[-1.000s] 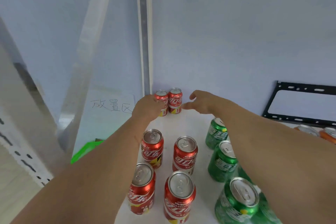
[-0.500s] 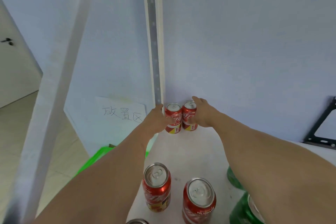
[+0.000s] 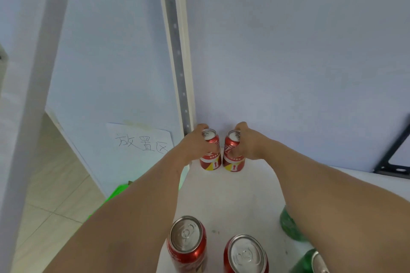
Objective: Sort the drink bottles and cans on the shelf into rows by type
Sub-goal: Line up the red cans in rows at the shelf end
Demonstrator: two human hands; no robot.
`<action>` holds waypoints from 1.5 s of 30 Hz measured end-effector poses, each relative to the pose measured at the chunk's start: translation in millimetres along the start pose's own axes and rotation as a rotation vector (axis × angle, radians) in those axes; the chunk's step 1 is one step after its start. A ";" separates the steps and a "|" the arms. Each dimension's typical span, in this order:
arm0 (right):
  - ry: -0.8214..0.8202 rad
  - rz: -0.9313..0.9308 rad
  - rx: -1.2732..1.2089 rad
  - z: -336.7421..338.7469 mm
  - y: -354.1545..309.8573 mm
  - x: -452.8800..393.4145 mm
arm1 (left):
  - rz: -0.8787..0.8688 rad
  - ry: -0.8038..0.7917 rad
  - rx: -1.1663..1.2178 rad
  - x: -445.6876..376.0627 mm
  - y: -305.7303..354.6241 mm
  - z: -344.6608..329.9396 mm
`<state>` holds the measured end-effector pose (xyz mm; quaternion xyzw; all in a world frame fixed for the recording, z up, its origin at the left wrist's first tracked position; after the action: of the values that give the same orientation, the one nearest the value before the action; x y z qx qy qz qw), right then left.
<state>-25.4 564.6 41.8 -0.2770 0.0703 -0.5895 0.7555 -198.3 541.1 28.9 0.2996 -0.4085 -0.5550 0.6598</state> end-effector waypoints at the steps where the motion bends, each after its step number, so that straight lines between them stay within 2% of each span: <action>1: -0.012 -0.005 -0.017 1.7 2.9 5.4 | 0.015 -0.025 0.008 3.0 0.0 0.8; 7: -0.113 -0.029 -0.107 12.3 14.5 44.2 | 0.095 -0.175 0.050 32.4 0.9 1.7; 16: -0.108 -0.014 -0.233 22.8 12.4 94.9 | 0.118 -0.280 -0.015 81.3 2.5 -7.1; 25: -0.083 -0.015 -0.146 16.6 8.9 127.4 | 0.015 -0.244 -0.149 104.6 -5.0 -20.3; 31: -0.056 -0.043 -0.122 10.7 5.6 141.9 | -0.105 -0.218 -0.321 109.2 0.6 -29.3; 35: -0.013 -0.070 -0.070 7.8 0.4 148.4 | -0.114 -0.209 -0.313 113.2 4.7 -25.1; 39: 0.050 -0.109 0.059 2.4 -1.2 155.2 | -0.148 -0.155 -0.271 114.4 10.3 -14.1; 45: 0.095 -0.111 0.119 -12.5 -6.9 160.7 | -0.202 -0.057 -0.251 124.0 12.5 -4.6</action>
<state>10.7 410.0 70.3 -0.2070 0.0553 -0.6460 0.7326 -181.9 422.3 62.9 0.2388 -0.3222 -0.6734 0.6211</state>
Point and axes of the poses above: each hand's wrist, its own x-axis away from the middle knuckle, its own z-axis out of the back of the hand, y = z × x, the point moved 8 cm from there along -x, towards the middle knuckle, and after that the axes turned 4 degrees about x, right-handed, at the moved point
